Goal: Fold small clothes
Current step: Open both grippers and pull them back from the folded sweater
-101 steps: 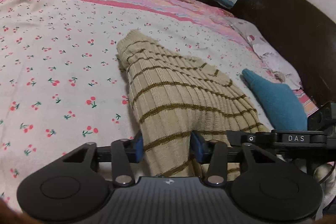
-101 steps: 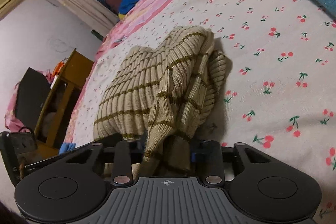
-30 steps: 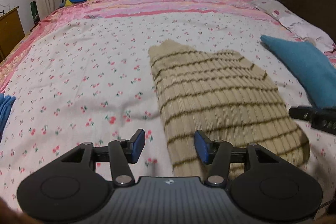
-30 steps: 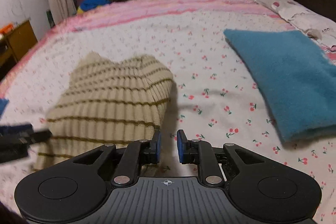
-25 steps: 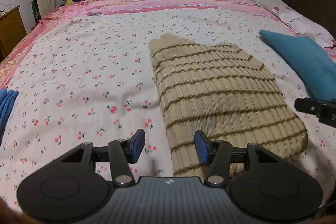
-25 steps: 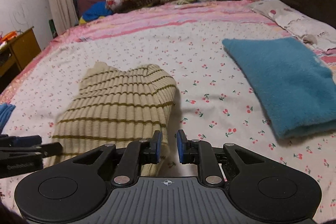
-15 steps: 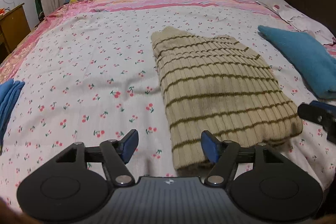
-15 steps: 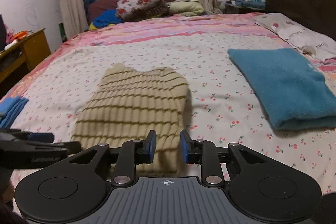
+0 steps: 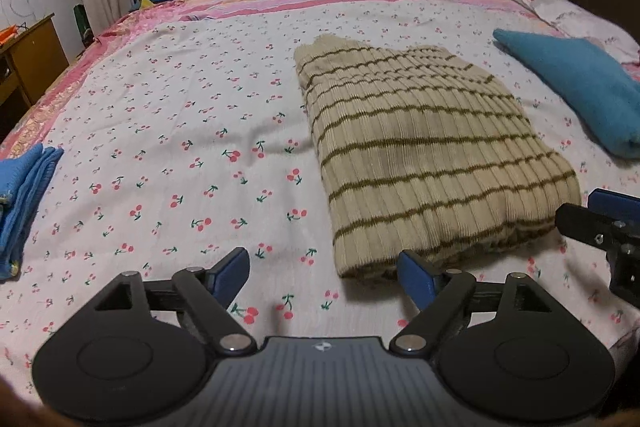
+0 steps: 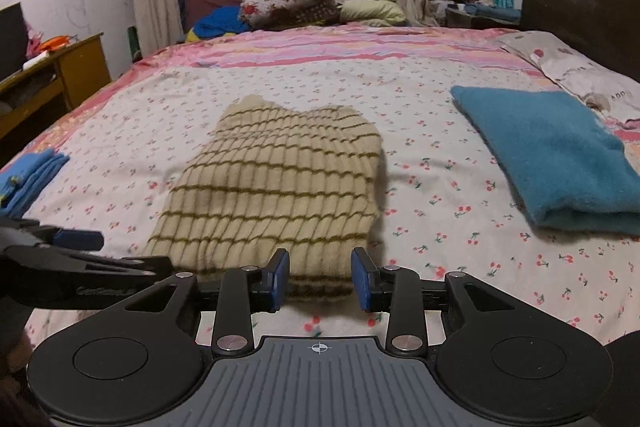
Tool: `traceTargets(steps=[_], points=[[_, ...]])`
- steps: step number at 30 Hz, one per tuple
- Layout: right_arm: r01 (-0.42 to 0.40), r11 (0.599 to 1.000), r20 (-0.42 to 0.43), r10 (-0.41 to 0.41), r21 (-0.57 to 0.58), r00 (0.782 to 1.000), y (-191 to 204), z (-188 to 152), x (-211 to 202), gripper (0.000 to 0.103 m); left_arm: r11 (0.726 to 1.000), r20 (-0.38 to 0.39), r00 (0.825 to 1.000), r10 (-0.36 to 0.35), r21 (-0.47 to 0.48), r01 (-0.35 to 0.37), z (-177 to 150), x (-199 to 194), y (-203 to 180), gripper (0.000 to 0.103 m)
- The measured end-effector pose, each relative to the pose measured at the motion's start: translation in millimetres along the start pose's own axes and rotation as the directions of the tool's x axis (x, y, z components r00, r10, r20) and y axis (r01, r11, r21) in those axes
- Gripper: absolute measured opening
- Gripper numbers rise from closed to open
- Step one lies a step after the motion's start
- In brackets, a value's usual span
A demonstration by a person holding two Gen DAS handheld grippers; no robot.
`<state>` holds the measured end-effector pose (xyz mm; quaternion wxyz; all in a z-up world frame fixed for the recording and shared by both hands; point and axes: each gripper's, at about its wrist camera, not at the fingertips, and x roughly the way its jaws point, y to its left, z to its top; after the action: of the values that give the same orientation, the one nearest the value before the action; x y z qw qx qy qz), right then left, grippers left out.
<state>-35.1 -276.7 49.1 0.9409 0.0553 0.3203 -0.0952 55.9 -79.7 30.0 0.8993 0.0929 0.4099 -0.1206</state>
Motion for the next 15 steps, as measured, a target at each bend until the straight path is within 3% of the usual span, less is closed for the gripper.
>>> traceTargets(steps=[15], points=[[-0.042, 0.999, -0.057, 0.042, -0.004, 0.998, 10.1, -11.5, 8.1, 0.035, 1.0, -0.015, 1.0, -0.021, -0.005, 0.021, -12.4, -5.8, -3.7, 0.09]])
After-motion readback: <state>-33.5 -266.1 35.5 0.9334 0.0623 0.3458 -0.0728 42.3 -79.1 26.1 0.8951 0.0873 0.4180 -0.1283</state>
